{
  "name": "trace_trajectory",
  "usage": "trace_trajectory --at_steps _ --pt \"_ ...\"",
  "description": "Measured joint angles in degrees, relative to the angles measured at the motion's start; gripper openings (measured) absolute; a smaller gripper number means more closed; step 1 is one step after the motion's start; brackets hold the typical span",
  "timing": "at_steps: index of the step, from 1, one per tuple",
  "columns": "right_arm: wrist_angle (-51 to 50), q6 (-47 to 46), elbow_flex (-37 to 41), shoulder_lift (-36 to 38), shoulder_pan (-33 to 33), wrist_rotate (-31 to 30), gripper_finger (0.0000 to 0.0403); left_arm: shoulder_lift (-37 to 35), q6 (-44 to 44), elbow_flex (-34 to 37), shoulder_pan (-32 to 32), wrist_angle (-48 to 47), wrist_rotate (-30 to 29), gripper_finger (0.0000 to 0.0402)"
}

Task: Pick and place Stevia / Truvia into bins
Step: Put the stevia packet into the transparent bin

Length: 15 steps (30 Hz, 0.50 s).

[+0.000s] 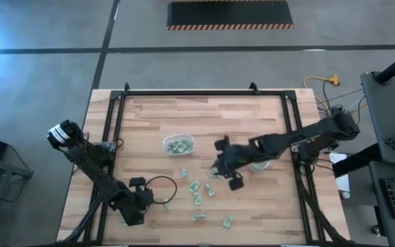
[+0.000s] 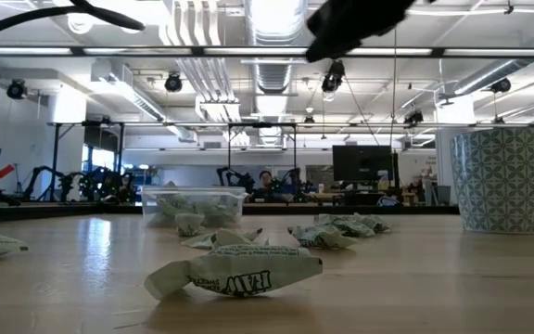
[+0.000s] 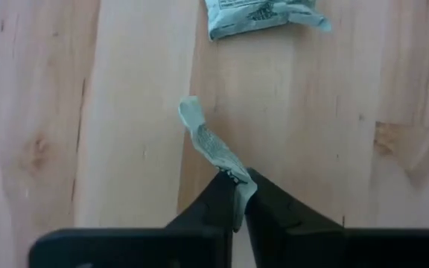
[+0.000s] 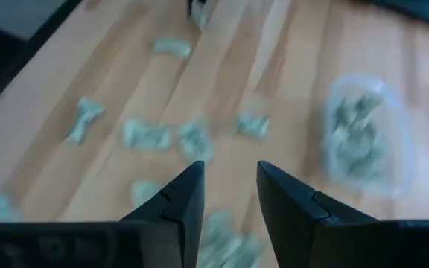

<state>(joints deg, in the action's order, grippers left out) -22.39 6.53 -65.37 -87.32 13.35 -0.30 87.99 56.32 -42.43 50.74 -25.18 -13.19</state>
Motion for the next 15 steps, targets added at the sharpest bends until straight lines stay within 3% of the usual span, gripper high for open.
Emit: trace_trajectory --at_steps 5,15 --pt "-2.4 -9.3 3.7 2.1 6.4 -2.9 0.0104 -0.3 -2.8 -0.8 -0.8 -2.5 -2.9 0.0008" --pt "-2.2 -25.0 9.6 2.0 15.5 -9.5 0.0088 -4.6 -12.0 -1.1 -8.2 -11.6 -21.2 0.0004"
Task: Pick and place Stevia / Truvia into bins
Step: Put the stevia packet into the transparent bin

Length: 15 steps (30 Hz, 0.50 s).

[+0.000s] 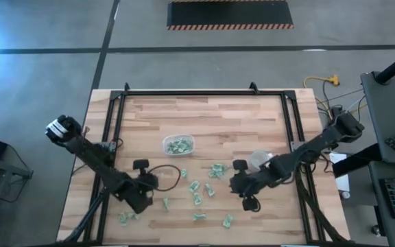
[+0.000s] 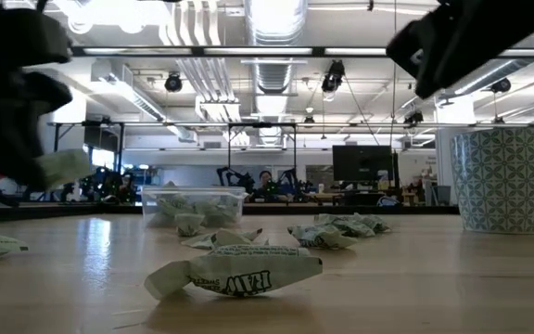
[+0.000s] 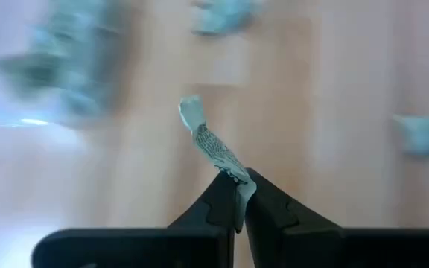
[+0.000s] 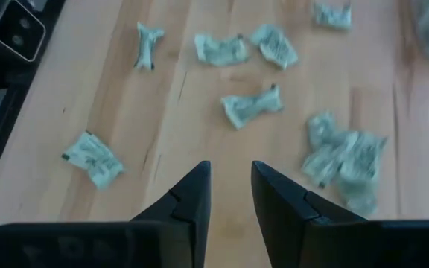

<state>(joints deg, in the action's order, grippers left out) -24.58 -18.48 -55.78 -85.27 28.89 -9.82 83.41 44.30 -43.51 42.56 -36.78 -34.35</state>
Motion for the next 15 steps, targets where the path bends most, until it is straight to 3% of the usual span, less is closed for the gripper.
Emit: trace_trajectory --at_steps 9,15 --pt "5.0 -5.2 3.5 -0.1 3.9 -2.4 0.0079 -2.7 -14.5 0.0 -11.7 -2.6 -11.3 0.0004" --pt "13.3 -5.1 6.5 -0.1 5.2 -2.4 0.0085 -2.6 -30.2 0.0 -21.1 5.0 -10.6 0.0004"
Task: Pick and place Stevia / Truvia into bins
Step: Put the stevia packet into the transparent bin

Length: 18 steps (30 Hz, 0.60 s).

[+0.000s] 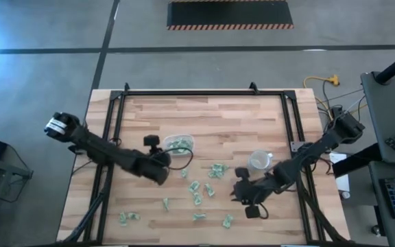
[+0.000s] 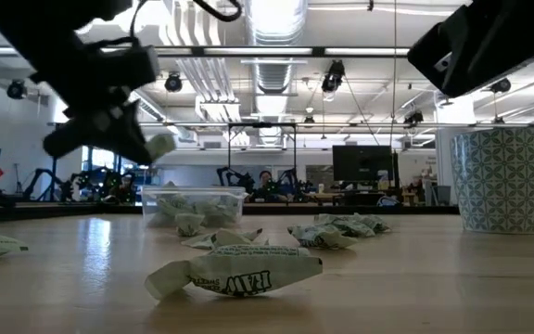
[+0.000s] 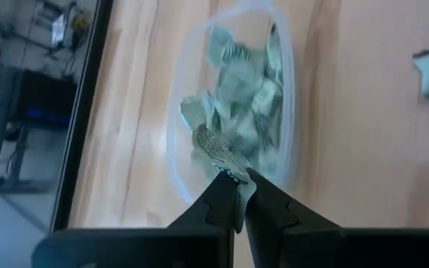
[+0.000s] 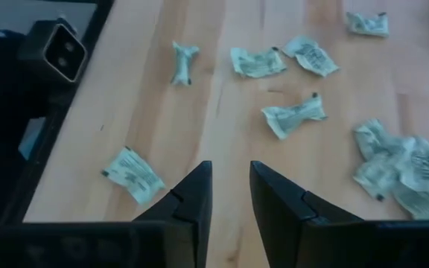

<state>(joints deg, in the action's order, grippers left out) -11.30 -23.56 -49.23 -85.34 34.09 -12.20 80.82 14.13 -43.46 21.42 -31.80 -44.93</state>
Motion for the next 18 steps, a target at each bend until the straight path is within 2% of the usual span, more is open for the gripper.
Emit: trace_trajectory --at_steps 4,7,15,18 --pt "4.6 -0.3 2.7 0.0 0.6 0.0 0.0088 0.0 -11.7 0.0 -4.4 7.6 3.8 0.0004" --pt "7.3 -1.6 4.1 0.0 0.9 0.2 0.0088 0.1 -17.2 0.0 -7.9 10.5 7.5 0.0004" --pt "7.8 -2.1 4.5 0.0 1.2 0.3 0.0085 0.1 -20.4 0.0 -13.4 12.1 9.4 0.0006" --pt "7.8 -1.6 4.5 0.0 1.2 0.3 0.0089 0.3 -21.0 0.0 -14.0 12.2 11.0 0.0027"
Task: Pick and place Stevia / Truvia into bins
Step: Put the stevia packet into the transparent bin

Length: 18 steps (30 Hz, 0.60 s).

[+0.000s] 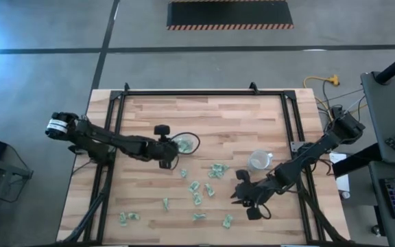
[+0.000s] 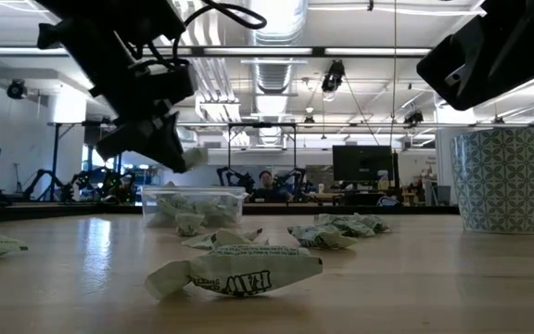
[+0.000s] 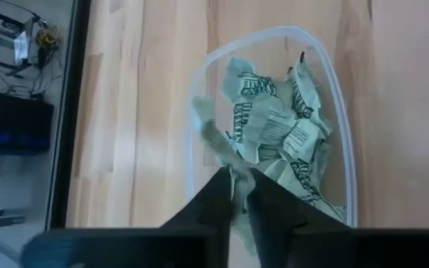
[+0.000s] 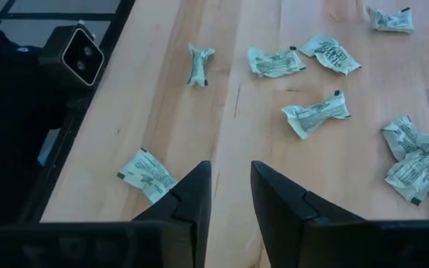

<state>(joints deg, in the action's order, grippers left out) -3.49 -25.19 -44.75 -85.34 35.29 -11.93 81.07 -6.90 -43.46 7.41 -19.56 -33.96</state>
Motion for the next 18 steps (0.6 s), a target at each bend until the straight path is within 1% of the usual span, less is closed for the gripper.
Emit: trace_trajectory --at_steps 8,11,14,16,18 --pt "1.4 2.2 0.0 -0.6 0.0 0.1 0.0107 -0.2 0.4 -0.4 -0.1 1.4 0.4 0.0143" --pt "5.6 4.1 0.0 -2.9 0.0 3.3 0.0114 -0.5 0.5 -1.9 0.2 1.5 0.4 0.0177" --pt "9.8 4.6 -0.5 -6.5 0.1 8.1 0.0118 -0.8 0.5 -3.7 0.8 1.0 0.4 0.0197" --pt "10.1 4.1 -1.5 -9.1 0.1 11.4 0.0119 -1.3 0.5 -4.5 1.2 0.8 0.4 0.0204" --pt "10.1 2.9 -2.4 -11.1 0.5 13.2 0.0116 -2.2 0.5 -4.9 1.6 0.5 0.4 0.0207"
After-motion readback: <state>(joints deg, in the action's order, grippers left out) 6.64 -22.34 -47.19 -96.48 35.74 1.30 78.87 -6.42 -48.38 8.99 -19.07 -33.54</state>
